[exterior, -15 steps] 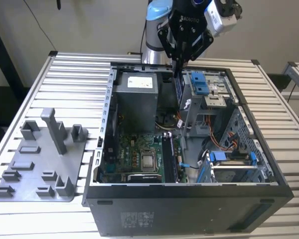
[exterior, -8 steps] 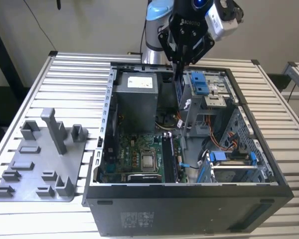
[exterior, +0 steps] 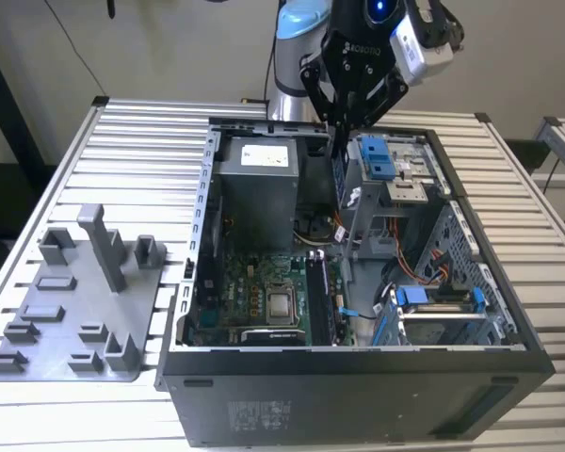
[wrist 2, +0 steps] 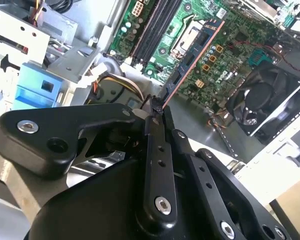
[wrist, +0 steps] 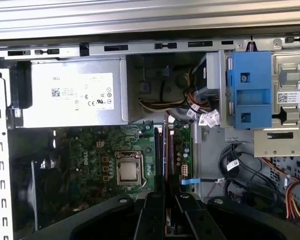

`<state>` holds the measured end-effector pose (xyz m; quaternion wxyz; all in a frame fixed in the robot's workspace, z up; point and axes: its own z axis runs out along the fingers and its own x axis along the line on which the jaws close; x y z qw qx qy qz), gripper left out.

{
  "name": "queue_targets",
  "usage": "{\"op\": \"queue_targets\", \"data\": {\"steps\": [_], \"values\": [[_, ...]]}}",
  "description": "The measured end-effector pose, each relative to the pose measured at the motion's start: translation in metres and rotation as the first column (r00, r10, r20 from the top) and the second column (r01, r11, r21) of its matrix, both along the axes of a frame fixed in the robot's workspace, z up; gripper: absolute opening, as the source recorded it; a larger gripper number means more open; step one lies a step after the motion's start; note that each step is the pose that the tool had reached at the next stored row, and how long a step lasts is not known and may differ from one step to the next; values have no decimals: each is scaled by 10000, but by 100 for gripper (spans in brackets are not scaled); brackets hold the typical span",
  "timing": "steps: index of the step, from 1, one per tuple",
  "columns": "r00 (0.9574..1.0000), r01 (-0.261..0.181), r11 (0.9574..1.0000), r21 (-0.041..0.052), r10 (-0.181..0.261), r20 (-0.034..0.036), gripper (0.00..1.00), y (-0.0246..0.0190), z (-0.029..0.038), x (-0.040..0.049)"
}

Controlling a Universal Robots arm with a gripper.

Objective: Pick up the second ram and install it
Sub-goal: 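Insert the second ram into the second slot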

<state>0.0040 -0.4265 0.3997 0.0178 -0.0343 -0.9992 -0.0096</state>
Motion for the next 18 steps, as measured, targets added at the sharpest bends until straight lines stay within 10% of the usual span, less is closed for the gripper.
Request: {"op": "queue_targets", "data": {"steps": [18], "values": [[9999,141,9999,-1,-141,0,14,-38,-54,14]]}}
